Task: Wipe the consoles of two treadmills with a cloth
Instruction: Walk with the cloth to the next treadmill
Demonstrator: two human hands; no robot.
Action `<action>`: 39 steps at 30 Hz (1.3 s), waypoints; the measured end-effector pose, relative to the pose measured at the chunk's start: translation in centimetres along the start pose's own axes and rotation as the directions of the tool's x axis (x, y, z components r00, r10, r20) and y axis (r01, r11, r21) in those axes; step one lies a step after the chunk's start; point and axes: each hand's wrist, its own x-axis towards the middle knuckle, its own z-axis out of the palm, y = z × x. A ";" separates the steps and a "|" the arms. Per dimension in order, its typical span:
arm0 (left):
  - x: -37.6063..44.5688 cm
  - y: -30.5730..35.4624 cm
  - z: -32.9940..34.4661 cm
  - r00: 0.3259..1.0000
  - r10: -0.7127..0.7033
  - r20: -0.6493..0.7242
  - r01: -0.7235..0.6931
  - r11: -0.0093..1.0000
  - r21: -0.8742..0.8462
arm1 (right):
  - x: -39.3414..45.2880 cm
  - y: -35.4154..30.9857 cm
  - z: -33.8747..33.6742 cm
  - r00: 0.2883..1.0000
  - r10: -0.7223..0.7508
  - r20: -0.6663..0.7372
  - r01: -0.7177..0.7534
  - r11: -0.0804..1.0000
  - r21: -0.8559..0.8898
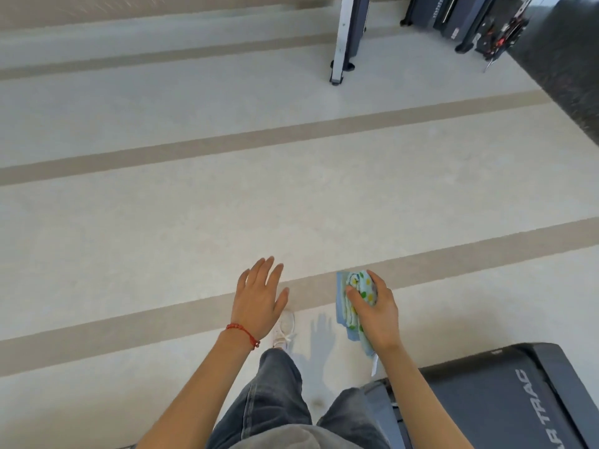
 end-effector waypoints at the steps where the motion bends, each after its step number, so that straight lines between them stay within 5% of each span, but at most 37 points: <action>1: 2.2 -0.5 -0.1 1.000 0.024 0.017 -0.024 1.000 0.003 | 1.6 -0.6 0.4 1.000 0.015 -0.022 -0.015 1.000 0.008; 10: 17.7 -1.3 -0.2 0.949 0.270 0.161 -0.278 0.960 0.023 | 11.2 -3.7 0.7 0.958 0.190 -0.216 -0.167 0.978 0.123; 20: 31.5 8.8 4.3 0.809 0.522 0.272 -0.546 0.838 0.016 | 19.4 -2.0 -7.6 0.841 0.369 -0.396 -0.273 0.921 0.279; 30: 42.5 24.0 7.6 0.622 0.719 0.309 -0.746 0.665 -0.046 | 26.6 -0.5 -20.0 0.690 0.505 -0.518 -0.286 0.848 0.446; 39: 52.7 36.5 12.4 0.399 0.848 0.350 -0.879 0.462 -0.116 | 32.1 1.1 -29.0 0.478 0.626 -0.616 -0.249 0.770 0.588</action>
